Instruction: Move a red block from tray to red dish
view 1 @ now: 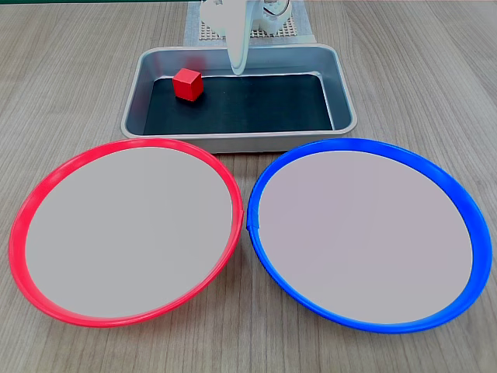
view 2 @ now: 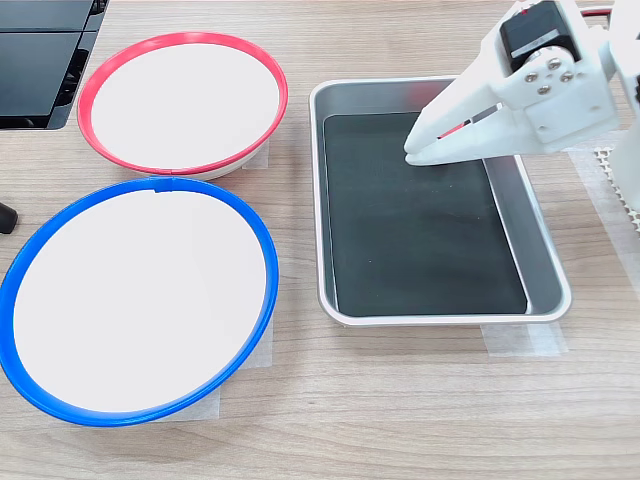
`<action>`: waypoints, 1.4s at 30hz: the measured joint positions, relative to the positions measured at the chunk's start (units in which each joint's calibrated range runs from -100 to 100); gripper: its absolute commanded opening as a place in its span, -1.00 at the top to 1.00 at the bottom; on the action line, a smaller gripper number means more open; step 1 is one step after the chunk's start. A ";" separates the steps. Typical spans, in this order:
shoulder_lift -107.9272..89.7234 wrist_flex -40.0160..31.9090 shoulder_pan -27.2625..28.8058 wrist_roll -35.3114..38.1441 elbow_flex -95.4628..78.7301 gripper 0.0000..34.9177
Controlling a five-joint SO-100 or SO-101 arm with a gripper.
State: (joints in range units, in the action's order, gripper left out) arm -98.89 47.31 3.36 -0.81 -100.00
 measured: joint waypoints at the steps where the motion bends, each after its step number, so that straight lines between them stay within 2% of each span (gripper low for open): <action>1: 0.00 0.00 0.00 0.00 0.00 0.98; 35: 0.00 0.08 -0.97 0.05 0.00 0.98; 42: 5.80 4.73 0.35 8.16 7.26 0.99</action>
State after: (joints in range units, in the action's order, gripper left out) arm -93.09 52.04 3.72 7.35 -92.74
